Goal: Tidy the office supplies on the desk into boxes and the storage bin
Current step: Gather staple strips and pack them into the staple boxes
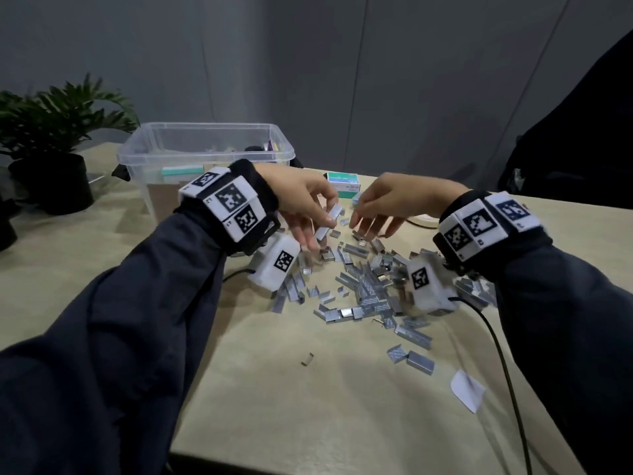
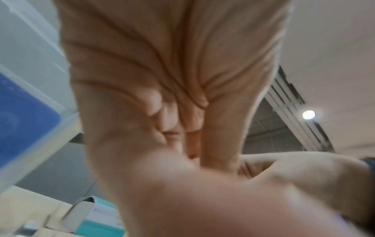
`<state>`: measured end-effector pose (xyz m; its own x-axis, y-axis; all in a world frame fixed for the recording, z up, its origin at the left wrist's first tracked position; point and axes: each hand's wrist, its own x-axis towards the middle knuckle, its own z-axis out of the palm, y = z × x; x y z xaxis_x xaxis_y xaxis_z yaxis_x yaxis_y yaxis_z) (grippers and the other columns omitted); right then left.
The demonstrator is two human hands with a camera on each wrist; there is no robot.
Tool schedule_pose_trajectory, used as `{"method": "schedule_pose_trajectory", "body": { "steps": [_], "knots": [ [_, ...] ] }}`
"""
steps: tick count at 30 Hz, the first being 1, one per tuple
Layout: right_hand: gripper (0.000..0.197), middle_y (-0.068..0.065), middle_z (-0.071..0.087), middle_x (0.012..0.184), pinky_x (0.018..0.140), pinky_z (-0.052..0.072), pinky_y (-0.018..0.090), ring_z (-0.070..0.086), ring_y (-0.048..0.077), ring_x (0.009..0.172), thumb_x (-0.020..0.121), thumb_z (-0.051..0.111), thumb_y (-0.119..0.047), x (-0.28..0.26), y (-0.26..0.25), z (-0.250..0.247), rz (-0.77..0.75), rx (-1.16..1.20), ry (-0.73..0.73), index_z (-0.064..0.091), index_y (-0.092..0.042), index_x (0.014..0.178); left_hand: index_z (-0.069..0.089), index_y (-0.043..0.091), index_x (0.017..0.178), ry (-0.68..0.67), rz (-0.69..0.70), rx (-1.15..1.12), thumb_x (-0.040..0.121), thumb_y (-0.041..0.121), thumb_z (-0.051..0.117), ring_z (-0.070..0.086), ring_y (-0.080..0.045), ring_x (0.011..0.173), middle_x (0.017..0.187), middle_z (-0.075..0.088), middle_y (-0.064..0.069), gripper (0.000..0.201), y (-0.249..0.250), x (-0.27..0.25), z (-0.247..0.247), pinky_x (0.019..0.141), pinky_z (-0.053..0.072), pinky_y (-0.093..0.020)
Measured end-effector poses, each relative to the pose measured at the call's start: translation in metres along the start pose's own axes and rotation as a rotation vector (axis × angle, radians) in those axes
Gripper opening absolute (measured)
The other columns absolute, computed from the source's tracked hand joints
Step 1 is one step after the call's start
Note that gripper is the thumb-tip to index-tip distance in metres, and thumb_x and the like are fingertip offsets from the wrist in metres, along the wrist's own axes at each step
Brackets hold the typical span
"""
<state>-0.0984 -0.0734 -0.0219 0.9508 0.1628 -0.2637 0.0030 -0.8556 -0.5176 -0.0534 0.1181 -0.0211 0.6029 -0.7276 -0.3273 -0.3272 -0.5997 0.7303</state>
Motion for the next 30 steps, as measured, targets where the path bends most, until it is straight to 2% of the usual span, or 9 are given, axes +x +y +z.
{"method": "schedule_pose_trajectory", "body": {
  "steps": [3, 5, 7, 12, 17, 21, 25, 28, 30],
  "knots": [
    [0.024, 0.010, 0.076, 0.090, 0.062, 0.056, 0.021, 0.074, 0.017, 0.085, 0.100, 0.050, -0.014, -0.013, -0.005, -0.008, -0.018, 0.168, 0.112, 0.071, -0.002, 0.103, 0.056, 0.002, 0.082, 0.121, 0.060, -0.052, 0.086, 0.002, 0.068, 0.069, -0.020, 0.061, 0.084, 0.070, -0.024, 0.013, 0.003, 0.003, 0.001, 0.056, 0.057, -0.023],
    [0.023, 0.009, 0.076, 0.086, 0.059, 0.055, 0.020, 0.073, 0.017, 0.082, 0.099, 0.052, -0.013, -0.023, -0.004, -0.014, -0.036, 0.228, 0.224, 0.072, -0.002, 0.102, 0.063, 0.001, 0.081, 0.164, 0.081, -0.052, 0.083, 0.001, 0.071, 0.067, -0.015, 0.059, 0.082, 0.072, -0.020, 0.008, 0.007, 0.008, 0.003, 0.058, 0.057, -0.021],
    [0.016, 0.009, 0.075, 0.085, 0.060, 0.056, 0.020, 0.073, 0.015, 0.081, 0.094, 0.062, -0.014, -0.034, 0.000, -0.019, -0.071, 0.231, 0.295, 0.073, -0.005, 0.102, 0.069, -0.001, 0.085, 0.207, 0.111, -0.038, 0.081, 0.004, 0.073, 0.065, -0.010, 0.058, 0.078, 0.074, -0.013, 0.008, 0.013, 0.014, 0.005, 0.057, 0.056, -0.018],
    [0.019, 0.008, 0.076, 0.082, 0.073, 0.061, 0.026, 0.074, 0.015, 0.079, 0.077, 0.082, -0.015, -0.054, 0.020, -0.033, -0.083, 0.206, 0.471, 0.076, -0.009, 0.094, 0.070, -0.004, 0.098, 0.286, 0.204, -0.152, 0.083, 0.007, 0.072, 0.062, -0.012, 0.062, 0.081, 0.070, -0.015, 0.019, 0.038, 0.038, 0.014, 0.062, 0.056, -0.019],
    [0.019, 0.014, 0.075, 0.083, 0.065, 0.059, 0.020, 0.074, 0.014, 0.071, 0.076, 0.080, -0.007, -0.077, 0.047, -0.055, -0.001, 0.346, 0.606, 0.070, 0.000, 0.092, 0.068, -0.004, 0.105, 0.275, 0.309, -0.366, 0.087, 0.005, 0.067, 0.061, -0.004, 0.056, 0.083, 0.068, -0.013, 0.020, 0.073, 0.066, 0.031, 0.056, 0.052, -0.013],
    [0.027, 0.010, 0.075, 0.085, 0.065, 0.058, 0.019, 0.072, 0.009, 0.072, 0.075, 0.083, -0.014, -0.092, 0.071, -0.063, -0.013, 0.357, 0.691, 0.073, -0.006, 0.100, 0.068, -0.004, 0.105, 0.225, 0.323, -0.467, 0.091, 0.008, 0.064, 0.062, -0.003, 0.053, 0.078, 0.068, -0.009, 0.019, 0.099, 0.092, 0.047, 0.056, 0.052, -0.011],
    [0.019, 0.008, 0.076, 0.081, 0.063, 0.056, 0.014, 0.073, 0.009, 0.073, 0.076, 0.080, -0.016, -0.104, 0.092, -0.071, 0.087, 0.355, 0.694, 0.076, -0.006, 0.091, 0.069, -0.003, 0.097, 0.202, 0.304, -0.496, 0.088, 0.010, 0.068, 0.065, -0.008, 0.061, 0.075, 0.069, -0.009, 0.016, 0.113, 0.111, 0.060, 0.060, 0.057, -0.017],
    [0.012, 0.009, 0.076, 0.080, 0.063, 0.057, 0.017, 0.072, 0.008, 0.068, 0.078, 0.080, -0.011, -0.106, 0.105, -0.072, 0.231, 0.346, 0.733, 0.076, -0.004, 0.086, 0.064, -0.007, 0.101, 0.299, 0.222, -0.482, 0.092, 0.014, 0.064, 0.061, -0.012, 0.057, 0.075, 0.062, -0.012, 0.022, 0.121, 0.124, 0.071, 0.054, 0.058, -0.022],
    [0.010, 0.007, 0.074, 0.074, 0.060, 0.053, 0.021, 0.067, 0.009, 0.066, 0.074, 0.083, -0.012, -0.102, 0.112, -0.070, 0.347, 0.241, 0.763, 0.076, -0.006, 0.079, 0.062, -0.005, 0.102, 0.343, 0.181, -0.370, 0.095, 0.013, 0.061, 0.058, -0.016, 0.064, 0.079, 0.060, -0.012, 0.020, 0.123, 0.132, 0.079, 0.057, 0.059, -0.026]
  ]
}}
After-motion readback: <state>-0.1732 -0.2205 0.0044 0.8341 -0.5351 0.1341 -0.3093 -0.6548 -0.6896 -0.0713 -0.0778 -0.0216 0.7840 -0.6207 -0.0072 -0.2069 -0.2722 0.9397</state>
